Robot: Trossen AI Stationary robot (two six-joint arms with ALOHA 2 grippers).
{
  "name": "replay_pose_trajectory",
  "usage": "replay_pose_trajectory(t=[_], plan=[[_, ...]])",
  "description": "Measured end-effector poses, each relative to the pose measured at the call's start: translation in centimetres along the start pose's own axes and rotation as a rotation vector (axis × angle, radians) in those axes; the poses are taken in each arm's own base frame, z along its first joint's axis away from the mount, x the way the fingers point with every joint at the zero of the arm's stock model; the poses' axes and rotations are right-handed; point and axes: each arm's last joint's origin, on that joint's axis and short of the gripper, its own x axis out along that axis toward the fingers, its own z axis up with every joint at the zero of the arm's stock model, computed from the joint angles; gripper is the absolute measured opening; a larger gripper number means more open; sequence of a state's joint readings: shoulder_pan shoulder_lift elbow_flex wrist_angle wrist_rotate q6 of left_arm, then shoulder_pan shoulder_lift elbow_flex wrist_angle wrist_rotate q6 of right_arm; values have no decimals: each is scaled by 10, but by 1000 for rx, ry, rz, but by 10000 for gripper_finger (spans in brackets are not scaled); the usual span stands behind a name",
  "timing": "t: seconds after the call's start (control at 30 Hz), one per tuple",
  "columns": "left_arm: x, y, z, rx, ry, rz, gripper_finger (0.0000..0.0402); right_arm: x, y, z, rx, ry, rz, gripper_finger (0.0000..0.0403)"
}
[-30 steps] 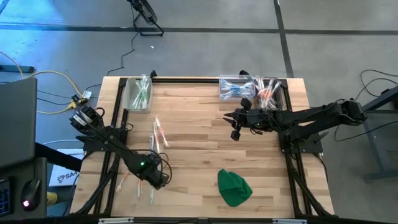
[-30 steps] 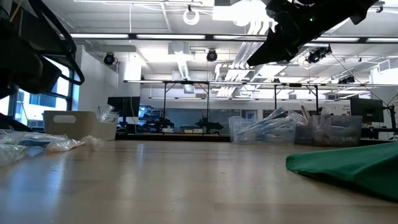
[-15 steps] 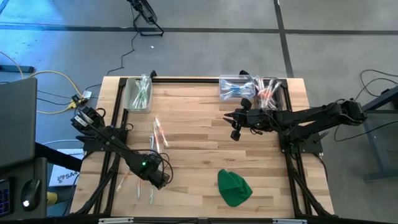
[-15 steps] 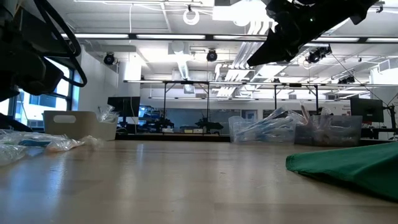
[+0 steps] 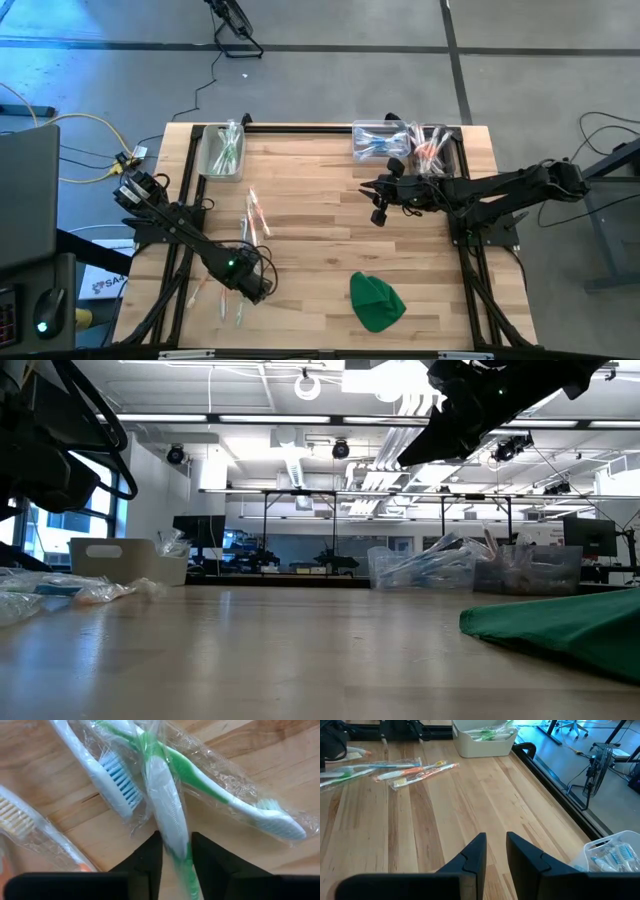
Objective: Pick & Place Toothbrushes
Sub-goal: Put the green toothbrush into the gray bin
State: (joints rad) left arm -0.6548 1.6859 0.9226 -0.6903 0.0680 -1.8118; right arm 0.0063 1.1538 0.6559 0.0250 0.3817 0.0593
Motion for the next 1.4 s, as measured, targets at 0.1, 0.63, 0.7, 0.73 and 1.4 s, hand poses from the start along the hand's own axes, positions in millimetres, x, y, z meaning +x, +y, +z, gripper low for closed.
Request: replay_pose_trajectory(t=[0.1, 0.63, 0.7, 0.73, 1.4], plan=[[0, 0, 0, 0, 1, -3, 76, 0, 0, 0, 0, 0, 0, 66], [-7, -7, -2, 72, -5, -12, 56, 0, 0, 0, 0, 0, 0, 66], [-10, -11, -3, 93, -18, -24, 54, 0, 0, 0, 0, 0, 0, 66], [-12, -15, -4, 108, -16, -52, 54, 0, 0, 0, 0, 0, 0, 66], [-29, -31, 20, 320, -114, -90, 52, 0, 0, -1, -5, 14, 0, 66]])
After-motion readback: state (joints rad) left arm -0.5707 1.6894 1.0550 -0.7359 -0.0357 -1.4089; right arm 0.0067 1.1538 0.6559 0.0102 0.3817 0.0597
